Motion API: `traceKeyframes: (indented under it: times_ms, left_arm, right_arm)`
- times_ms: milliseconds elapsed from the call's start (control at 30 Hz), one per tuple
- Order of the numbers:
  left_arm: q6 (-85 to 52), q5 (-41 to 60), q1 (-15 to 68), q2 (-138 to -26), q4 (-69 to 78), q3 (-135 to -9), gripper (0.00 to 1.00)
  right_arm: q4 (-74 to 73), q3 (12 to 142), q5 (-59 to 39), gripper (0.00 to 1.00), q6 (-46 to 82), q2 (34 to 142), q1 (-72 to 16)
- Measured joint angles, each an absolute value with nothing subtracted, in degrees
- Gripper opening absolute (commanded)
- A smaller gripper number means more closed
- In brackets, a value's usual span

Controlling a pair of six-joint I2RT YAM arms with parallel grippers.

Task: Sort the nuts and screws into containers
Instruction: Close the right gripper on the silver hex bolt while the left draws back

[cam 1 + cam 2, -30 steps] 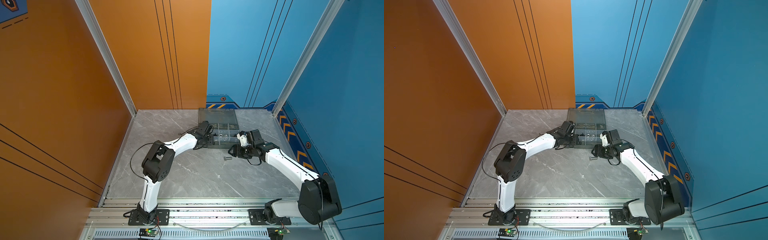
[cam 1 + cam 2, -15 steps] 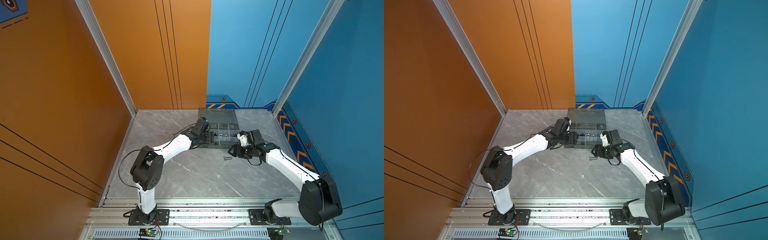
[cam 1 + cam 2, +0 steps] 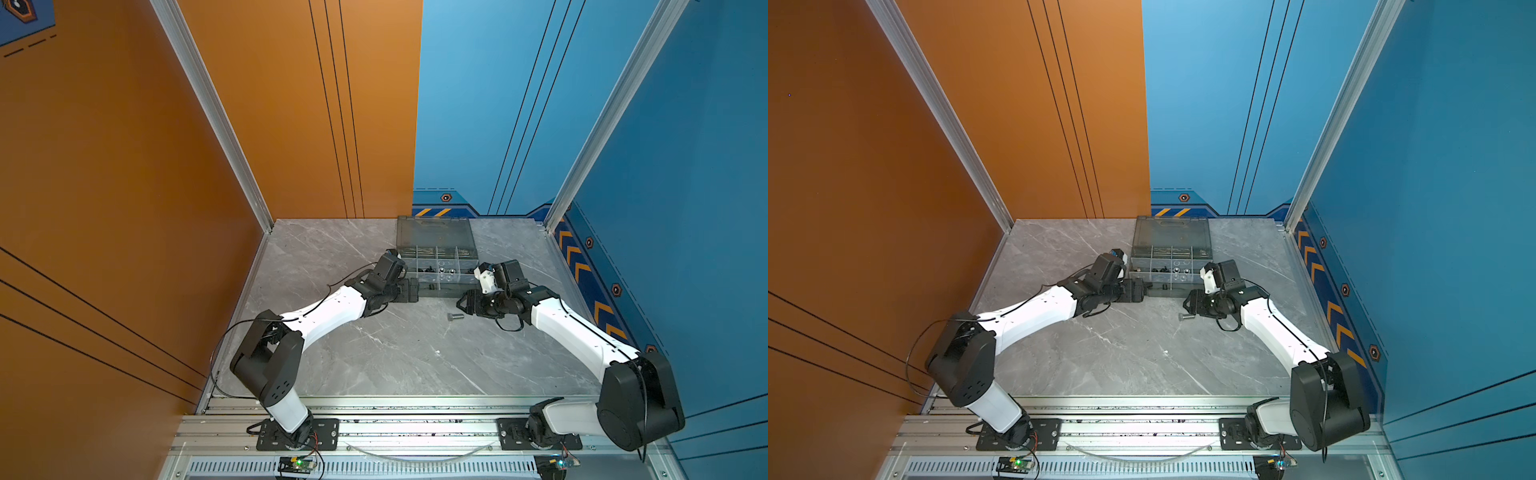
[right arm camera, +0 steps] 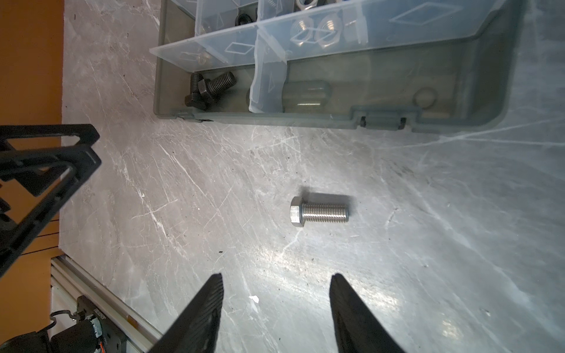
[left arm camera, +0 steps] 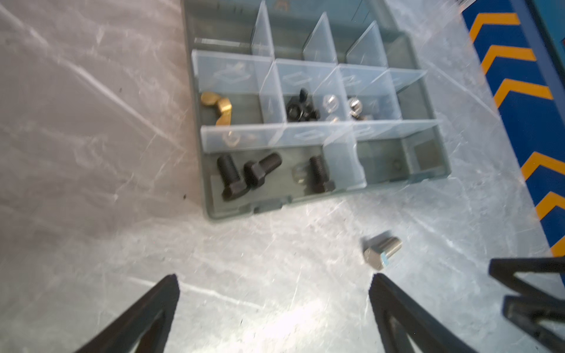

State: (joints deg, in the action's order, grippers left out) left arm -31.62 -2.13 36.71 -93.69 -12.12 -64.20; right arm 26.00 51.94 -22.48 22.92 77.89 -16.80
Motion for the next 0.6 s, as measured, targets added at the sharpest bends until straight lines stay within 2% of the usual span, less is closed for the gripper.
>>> traceKeyframes:
  times_ms: [233,600]
  left_arm:
    - [-33.5,-2.0,36.6,-90.4,-11.8,-59.7,0.98]
    - [-34.6,-0.4,34.8,-88.9,-10.8,-55.7,0.98]
  right_arm:
    - [27.9,53.1,-22.3,0.59,17.3,77.9,-16.8]
    - [31.9,60.9,-22.3,0.59,-0.4,80.9,-16.8]
